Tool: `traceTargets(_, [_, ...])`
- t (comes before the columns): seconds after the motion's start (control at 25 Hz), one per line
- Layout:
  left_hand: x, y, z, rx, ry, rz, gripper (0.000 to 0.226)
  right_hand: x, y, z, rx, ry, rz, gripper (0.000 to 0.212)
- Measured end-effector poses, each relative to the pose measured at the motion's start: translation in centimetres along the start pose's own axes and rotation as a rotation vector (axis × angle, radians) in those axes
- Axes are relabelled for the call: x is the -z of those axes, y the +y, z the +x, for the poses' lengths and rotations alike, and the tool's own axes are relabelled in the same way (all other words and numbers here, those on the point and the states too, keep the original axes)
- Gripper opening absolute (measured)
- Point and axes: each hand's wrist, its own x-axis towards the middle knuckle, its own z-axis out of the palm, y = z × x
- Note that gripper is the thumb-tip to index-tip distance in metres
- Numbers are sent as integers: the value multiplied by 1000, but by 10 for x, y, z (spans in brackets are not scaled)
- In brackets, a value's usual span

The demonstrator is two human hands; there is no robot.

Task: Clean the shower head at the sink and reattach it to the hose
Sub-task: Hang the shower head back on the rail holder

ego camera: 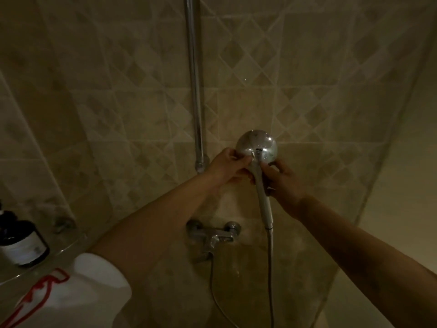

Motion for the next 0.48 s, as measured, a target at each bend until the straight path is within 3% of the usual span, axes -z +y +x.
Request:
traceTargets(0.08, [11,9,1,-2,9,-64,25,-6,-11,7,-11,-12,-7,12])
traceTargets(0.24, [28,23,11,-39,35,-137,38,-16,-35,22,-16,-42,-34,28])
traceTargets(0.4, [41,56,29,-109,27,-153,37,-22,-79,40,41,-22,-69,16])
traceTargets(0.48, [47,84,38,-169,48,-134,37,-26,-108,51,83,7,-97,21])
